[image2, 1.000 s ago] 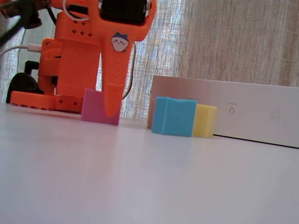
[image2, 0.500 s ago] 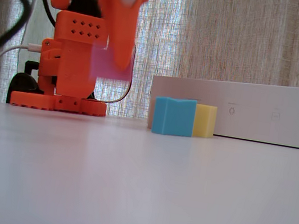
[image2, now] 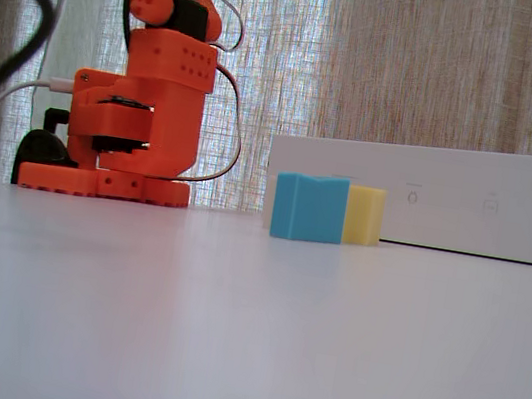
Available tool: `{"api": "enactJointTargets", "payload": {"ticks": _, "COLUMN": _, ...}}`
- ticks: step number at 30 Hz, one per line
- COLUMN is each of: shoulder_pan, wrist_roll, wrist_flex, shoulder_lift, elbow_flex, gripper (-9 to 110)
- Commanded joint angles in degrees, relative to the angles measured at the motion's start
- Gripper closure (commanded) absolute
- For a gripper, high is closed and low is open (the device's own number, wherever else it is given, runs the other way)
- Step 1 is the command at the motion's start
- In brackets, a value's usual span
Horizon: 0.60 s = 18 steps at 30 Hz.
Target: Grasp the pink cuboid and put it in the bin.
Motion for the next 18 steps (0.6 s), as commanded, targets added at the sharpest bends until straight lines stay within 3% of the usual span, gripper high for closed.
{"api": "enactJointTargets", "payload": {"ticks": 1, "shoulder_pan": -5.63, "wrist_roll": -5.45, "wrist_flex": -1.49, "shoulder_lift": 3.69, "elbow_flex": 10.11, "gripper": 110}}
{"api": "enactJointTargets", "payload": {"ticks": 9, "shoulder_pan": -6.77, "wrist_roll": -12.57, "wrist_flex": -10.28, "shoulder_lift": 10.99, "elbow_flex": 42.8, "gripper": 109}}
{"api": "enactJointTargets", "payload": {"ticks": 11, "shoulder_pan": -6.77, "wrist_roll": -12.04, "wrist_flex": -11.25, "shoulder_lift": 13.01, "elbow_flex": 45.35, "gripper": 97}}
{"api": "enactJointTargets", "payload": {"ticks": 15, "shoulder_pan": -6.86, "wrist_roll": -12.04, "wrist_flex": -11.78, "shoulder_lift": 13.89, "elbow_flex": 44.56, "gripper": 62}}
{"api": "enactJointTargets", "payload": {"ticks": 18, "shoulder_pan": -6.86, "wrist_roll": -12.57, "wrist_flex": -14.68, "shoulder_lift": 13.1, "elbow_flex": 42.36, "gripper": 53}}
